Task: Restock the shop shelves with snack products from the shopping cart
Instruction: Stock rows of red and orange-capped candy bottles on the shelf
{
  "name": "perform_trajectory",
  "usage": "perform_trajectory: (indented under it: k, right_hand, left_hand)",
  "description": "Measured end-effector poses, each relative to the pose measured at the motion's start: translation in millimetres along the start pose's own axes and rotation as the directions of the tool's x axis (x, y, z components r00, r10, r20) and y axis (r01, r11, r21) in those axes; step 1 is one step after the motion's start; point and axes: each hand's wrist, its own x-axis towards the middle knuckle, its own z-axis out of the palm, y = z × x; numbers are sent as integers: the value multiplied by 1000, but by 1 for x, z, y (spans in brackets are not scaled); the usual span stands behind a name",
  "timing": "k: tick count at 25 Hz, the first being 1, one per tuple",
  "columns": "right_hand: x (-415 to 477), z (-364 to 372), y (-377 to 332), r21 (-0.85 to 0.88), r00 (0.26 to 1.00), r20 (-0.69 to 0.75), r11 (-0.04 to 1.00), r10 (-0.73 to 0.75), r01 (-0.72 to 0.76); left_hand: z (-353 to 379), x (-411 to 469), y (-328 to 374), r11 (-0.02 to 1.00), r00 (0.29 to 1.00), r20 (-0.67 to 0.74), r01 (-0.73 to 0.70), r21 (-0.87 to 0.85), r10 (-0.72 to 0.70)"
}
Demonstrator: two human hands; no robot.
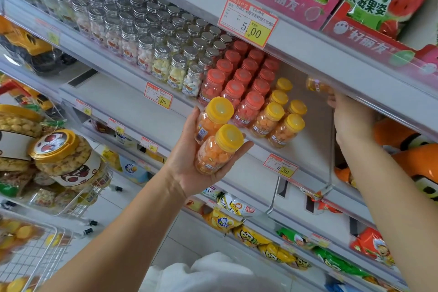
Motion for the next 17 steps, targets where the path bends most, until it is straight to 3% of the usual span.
perform_trajectory:
  k: [2, 5, 8, 14, 17]
  right_hand:
    - [17, 4, -2, -60, 998, 52, 998, 20, -17]
    - [21, 18, -8, -176, 975, 198, 974, -105, 140]
    - [19, 28, -10, -99, 929, 345, 979, -137, 181]
    - [25, 34, -5, -76, 937, 325, 984, -128, 161]
    - [5, 29, -9, -361, 960, 144, 890, -240, 277]
  left_hand:
    - [-2, 2, -1, 1000, 1000, -12, -4, 8, 4]
    - [-3, 4, 0, 1000, 1000, -22, -3, 1, 3]
    - [-6, 5, -1, 1000, 999, -32, 5, -10, -5]
    - [-9, 4, 0, 999, 999, -45, 8, -31, -9]
    - [-7, 6, 0, 999, 998, -70, 4, 34, -1]
